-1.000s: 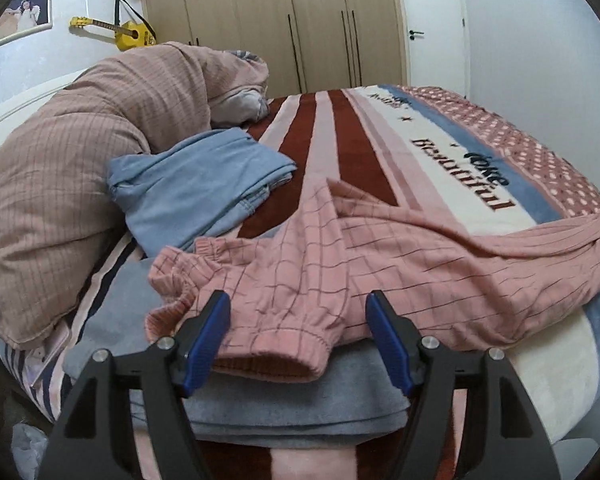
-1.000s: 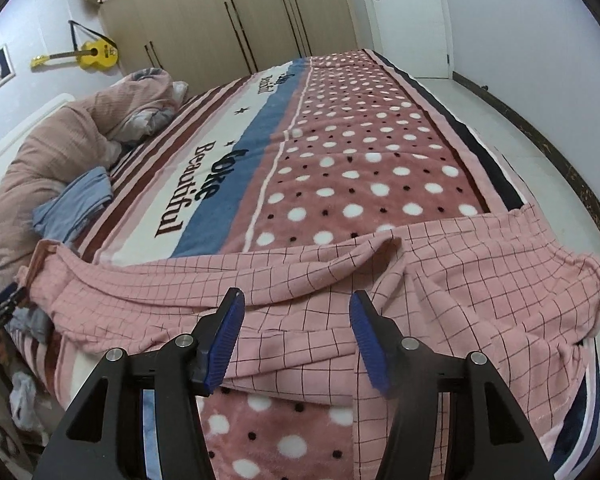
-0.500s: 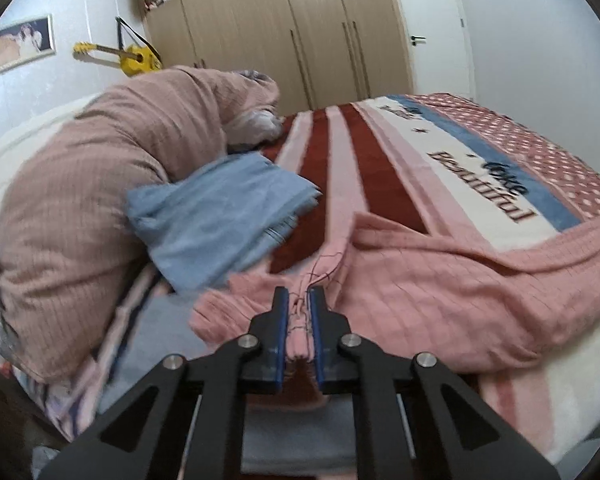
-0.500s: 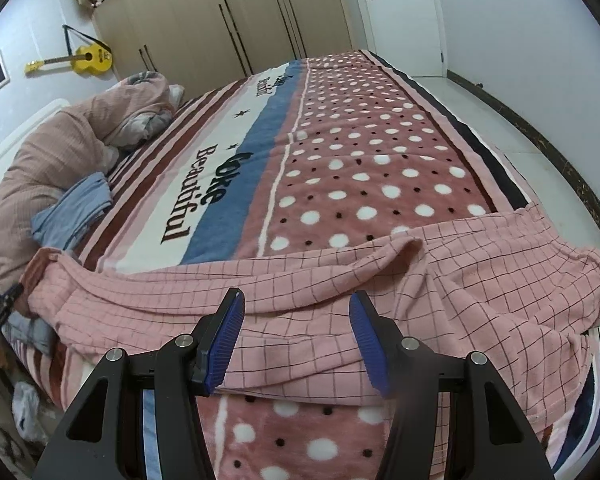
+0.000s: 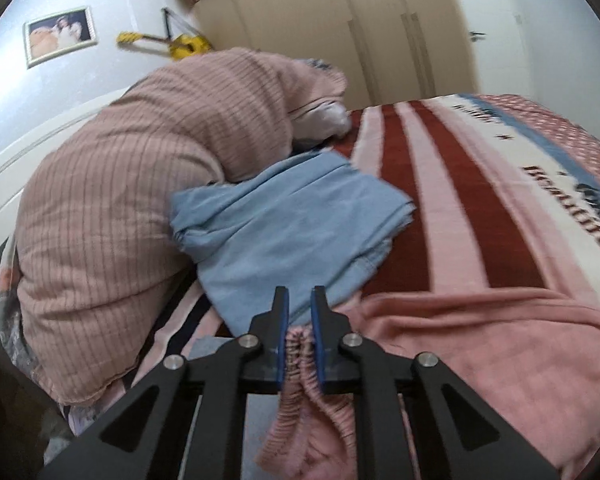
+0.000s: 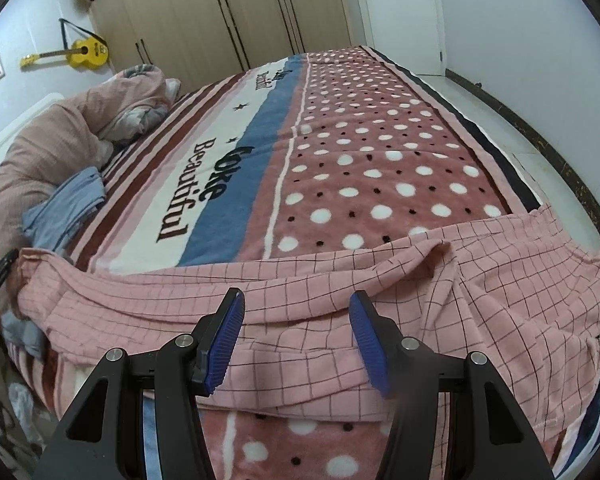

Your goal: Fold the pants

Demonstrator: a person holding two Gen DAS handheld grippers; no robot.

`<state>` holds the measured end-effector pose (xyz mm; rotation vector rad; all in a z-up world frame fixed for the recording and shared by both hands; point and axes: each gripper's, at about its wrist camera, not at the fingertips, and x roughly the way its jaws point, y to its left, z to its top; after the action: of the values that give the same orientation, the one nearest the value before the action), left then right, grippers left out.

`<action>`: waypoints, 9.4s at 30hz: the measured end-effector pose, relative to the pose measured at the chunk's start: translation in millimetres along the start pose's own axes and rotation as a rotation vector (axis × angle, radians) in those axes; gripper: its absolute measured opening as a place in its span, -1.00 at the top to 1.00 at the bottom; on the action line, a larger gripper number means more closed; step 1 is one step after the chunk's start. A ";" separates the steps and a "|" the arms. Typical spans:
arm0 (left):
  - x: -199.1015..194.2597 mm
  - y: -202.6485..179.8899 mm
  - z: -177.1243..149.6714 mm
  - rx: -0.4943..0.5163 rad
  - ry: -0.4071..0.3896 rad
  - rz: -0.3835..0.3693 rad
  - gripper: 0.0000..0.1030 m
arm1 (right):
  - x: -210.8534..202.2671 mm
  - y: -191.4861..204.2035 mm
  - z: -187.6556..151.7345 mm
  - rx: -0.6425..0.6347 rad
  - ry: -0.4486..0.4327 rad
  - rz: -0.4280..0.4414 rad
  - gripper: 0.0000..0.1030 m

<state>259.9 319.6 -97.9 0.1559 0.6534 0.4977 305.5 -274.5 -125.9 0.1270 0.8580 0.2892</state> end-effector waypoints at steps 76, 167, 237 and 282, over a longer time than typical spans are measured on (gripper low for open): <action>-177.2 -272.9 -28.0 0.045 0.010 -0.594 -0.29 | -48.4 -91.6 -90.0 -0.361 -0.061 -0.210 0.91; -174.3 -191.8 -34.9 -0.120 -0.020 -0.487 -0.33 | -124.3 -265.2 -58.5 0.409 -0.393 -0.254 0.91; -168.4 -62.5 -107.6 -0.259 -0.002 -0.484 -0.35 | 14.0 140.1 -86.9 -0.422 0.227 0.547 0.42; -55.4 -47.6 -59.5 -0.246 0.033 -0.581 0.70 | -40.2 70.1 -55.5 -0.190 0.013 0.442 0.31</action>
<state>204.2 250.1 -128.5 -0.2713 0.6301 0.0172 224.5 -220.0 -116.9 0.1371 0.8053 0.7839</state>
